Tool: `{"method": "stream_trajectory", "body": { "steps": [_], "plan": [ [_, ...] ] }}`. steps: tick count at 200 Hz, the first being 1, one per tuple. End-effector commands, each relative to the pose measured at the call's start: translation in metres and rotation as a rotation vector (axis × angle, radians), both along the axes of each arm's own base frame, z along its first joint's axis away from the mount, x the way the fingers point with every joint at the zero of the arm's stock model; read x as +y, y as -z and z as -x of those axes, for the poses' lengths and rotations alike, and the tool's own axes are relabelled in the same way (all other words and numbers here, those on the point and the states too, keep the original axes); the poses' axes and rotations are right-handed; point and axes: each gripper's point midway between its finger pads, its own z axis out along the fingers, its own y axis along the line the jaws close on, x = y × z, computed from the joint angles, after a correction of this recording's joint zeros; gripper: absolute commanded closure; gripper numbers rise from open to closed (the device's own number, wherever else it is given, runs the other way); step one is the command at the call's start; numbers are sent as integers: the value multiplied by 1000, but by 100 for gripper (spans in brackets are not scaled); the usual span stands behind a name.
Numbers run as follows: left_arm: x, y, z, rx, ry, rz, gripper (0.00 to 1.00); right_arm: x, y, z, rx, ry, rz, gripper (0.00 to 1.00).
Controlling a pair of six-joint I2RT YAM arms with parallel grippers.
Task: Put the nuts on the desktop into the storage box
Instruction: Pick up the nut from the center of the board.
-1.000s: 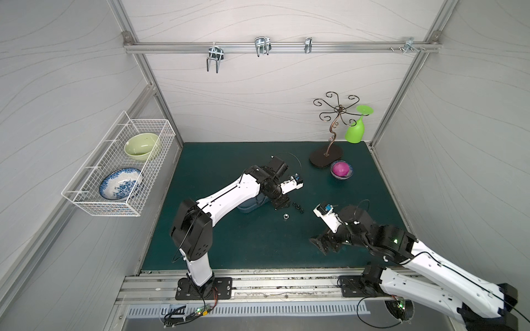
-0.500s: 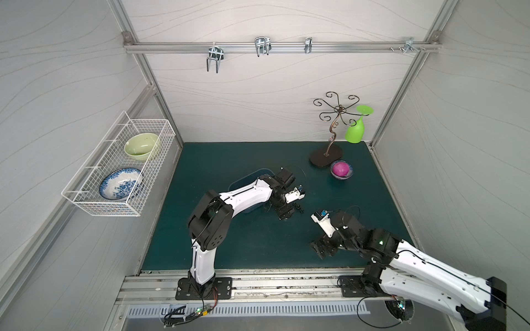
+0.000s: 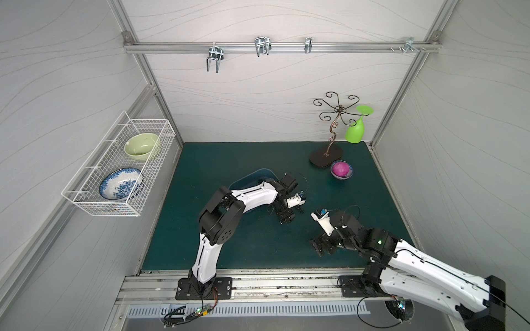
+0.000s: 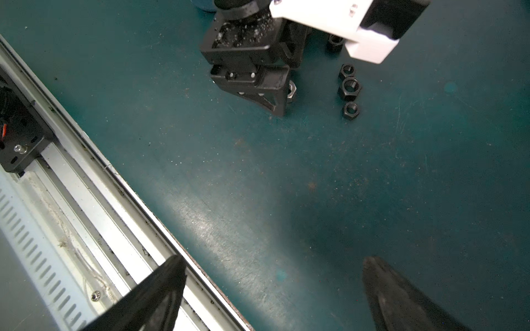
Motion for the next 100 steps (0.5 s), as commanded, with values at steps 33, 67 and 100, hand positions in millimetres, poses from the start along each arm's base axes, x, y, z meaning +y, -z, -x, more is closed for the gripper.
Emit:
{"method": "stream_trajectory", "body": {
  "steps": [33, 67, 100],
  "plan": [
    [-8, 15, -8, -8, 5, -7, 41, 5, -3, -7, -2, 26, -9, 1],
    [-7, 17, -5, 7, 15, -9, 64, 7, -1, -8, 6, 23, 1, 1],
    [-4, 18, -2, 14, 22, -22, 72, 8, -1, -9, 2, 19, 2, 1]
  ]
}}
